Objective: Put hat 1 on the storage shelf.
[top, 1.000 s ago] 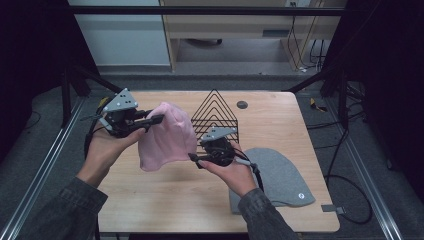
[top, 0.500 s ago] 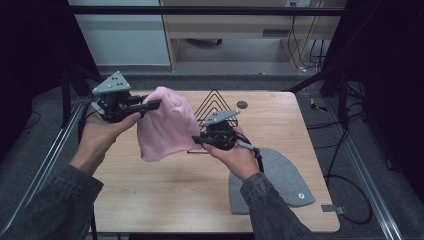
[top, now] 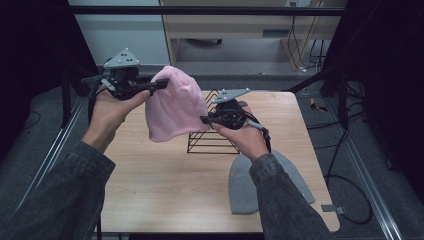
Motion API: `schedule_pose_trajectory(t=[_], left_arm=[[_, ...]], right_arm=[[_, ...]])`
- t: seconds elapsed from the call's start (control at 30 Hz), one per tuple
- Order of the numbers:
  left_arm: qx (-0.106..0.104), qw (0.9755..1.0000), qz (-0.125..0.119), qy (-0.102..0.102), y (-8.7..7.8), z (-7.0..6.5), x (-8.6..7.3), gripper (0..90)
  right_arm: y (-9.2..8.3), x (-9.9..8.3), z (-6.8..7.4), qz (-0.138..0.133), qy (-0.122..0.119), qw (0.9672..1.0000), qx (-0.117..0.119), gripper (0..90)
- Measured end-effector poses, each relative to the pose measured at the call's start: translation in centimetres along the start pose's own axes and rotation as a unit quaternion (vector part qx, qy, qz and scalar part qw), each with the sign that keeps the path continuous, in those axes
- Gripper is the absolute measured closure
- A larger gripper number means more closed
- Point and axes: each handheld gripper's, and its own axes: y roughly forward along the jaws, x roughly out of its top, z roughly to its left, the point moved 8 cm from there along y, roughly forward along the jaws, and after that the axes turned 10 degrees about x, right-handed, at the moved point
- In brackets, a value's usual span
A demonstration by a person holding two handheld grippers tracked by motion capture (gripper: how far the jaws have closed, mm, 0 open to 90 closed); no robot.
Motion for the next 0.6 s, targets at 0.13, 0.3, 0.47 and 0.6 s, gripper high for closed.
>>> schedule_pose_trajectory(t=[0.13, 0.3, 0.47, 0.6], left_arm=[[0.001, 1.0, -0.001, 0.004, 0.4, 0.1, 0.3, 74.2], [0.006, 1.0, -0.004, 0.004, 0.8, 0.3, 0.8, 74.2], [0.009, 0.9999, -0.011, 0.003, 1.0, 0.2, 1.6, 74.2], [0.011, 0.9998, -0.014, 0.005, 1.3, 0.1, 2.1, 74.2]], right_arm=[[-0.3, 0.1, -0.8, -0.006, 0.002, 1.0, -0.001, 80.4], [-0.6, 0.4, -1.4, -0.011, -0.001, 0.9999, -0.005, 80.5], [-0.8, 0.9, -1.7, -0.014, -0.003, 0.9999, -0.009, 80.4], [-1.3, 1.2, -2.0, -0.014, -0.008, 0.9997, -0.018, 80.6]])
